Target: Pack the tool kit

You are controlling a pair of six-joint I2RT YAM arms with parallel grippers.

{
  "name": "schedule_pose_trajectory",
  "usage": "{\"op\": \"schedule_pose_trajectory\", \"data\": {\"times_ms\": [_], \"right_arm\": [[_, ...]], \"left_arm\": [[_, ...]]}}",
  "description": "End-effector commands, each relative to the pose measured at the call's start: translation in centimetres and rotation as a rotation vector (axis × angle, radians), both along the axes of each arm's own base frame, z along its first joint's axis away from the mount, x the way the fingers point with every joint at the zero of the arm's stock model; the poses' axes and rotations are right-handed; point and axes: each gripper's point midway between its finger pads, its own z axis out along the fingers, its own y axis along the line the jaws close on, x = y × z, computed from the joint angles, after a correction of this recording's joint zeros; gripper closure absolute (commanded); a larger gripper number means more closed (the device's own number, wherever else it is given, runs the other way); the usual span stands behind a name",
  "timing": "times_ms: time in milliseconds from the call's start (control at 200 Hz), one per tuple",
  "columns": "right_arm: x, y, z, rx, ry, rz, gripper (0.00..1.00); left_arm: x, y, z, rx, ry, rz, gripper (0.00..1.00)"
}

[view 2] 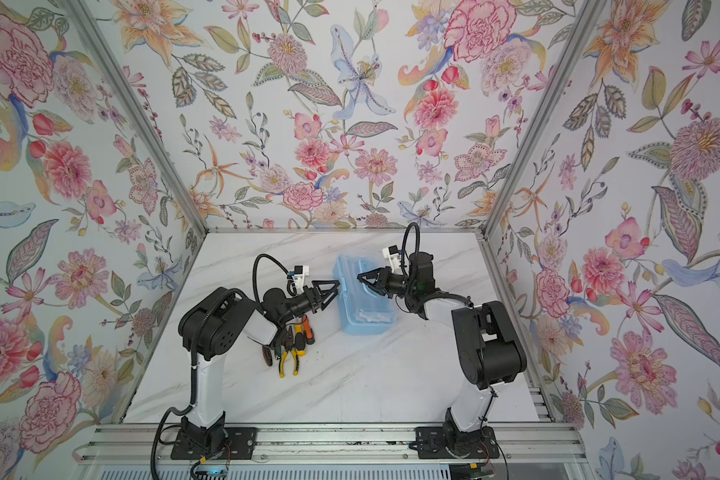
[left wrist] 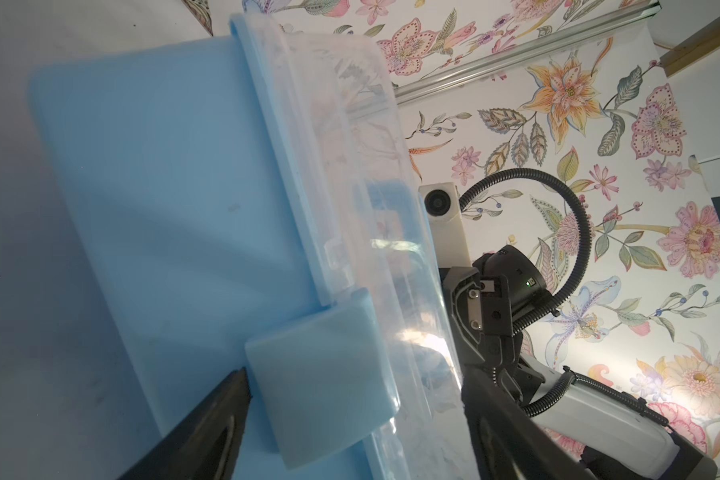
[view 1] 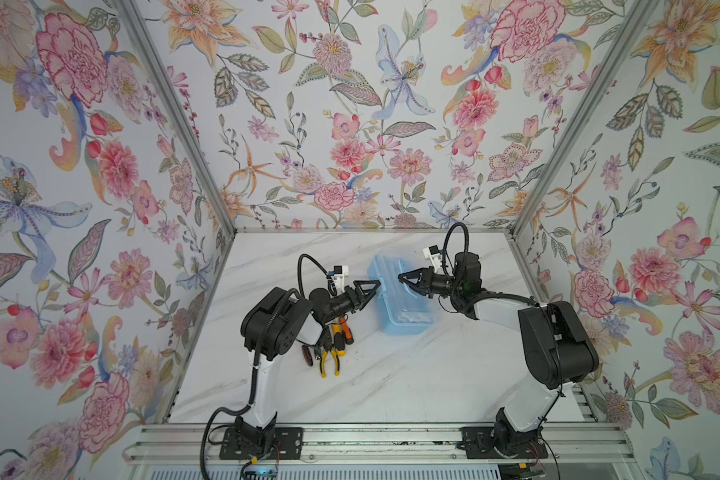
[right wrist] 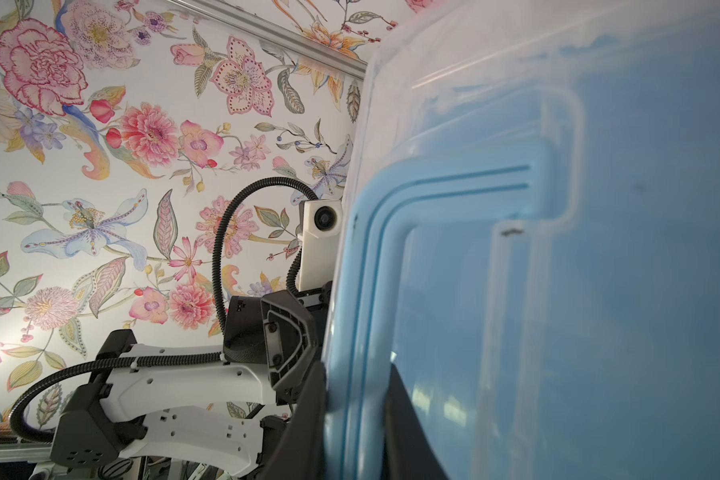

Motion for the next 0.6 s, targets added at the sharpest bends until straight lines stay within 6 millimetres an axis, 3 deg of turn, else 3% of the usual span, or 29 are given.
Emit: {"op": "schedule_pose_trajectory", "data": {"times_ms": [0, 220, 360, 460, 596], "right_arm": [[-3.4, 0.3, -10.7, -0.190, 0.131, 0.058, 1.00], [-2.3, 0.7, -11.9, -0.155, 0.137, 0.047, 1.00], [-1.5, 0.9, -12.8, -0.139, 0.145, 0.027, 1.00], [-1.3, 1.0, -13.5, -0.128, 0.157, 0.016, 1.00], [-1.0, 1.1, -13.4, -0.113, 0.154, 0.008, 1.00]], "left_arm": [[-2.0, -0.6, 6.1, -0.137, -0.220, -0.082, 0.17], [-3.9, -0.6, 12.5, -0.198, -0.345, -0.155, 0.17], [-4.9, -0.3, 15.5, -0.230, -0.394, -0.180, 0.16], [-5.3, -0.2, 16.5, -0.240, -0.413, -0.189, 0.16], [-4.8, 0.2, 16.0, -0.235, -0.401, -0.170, 0.16]]}}
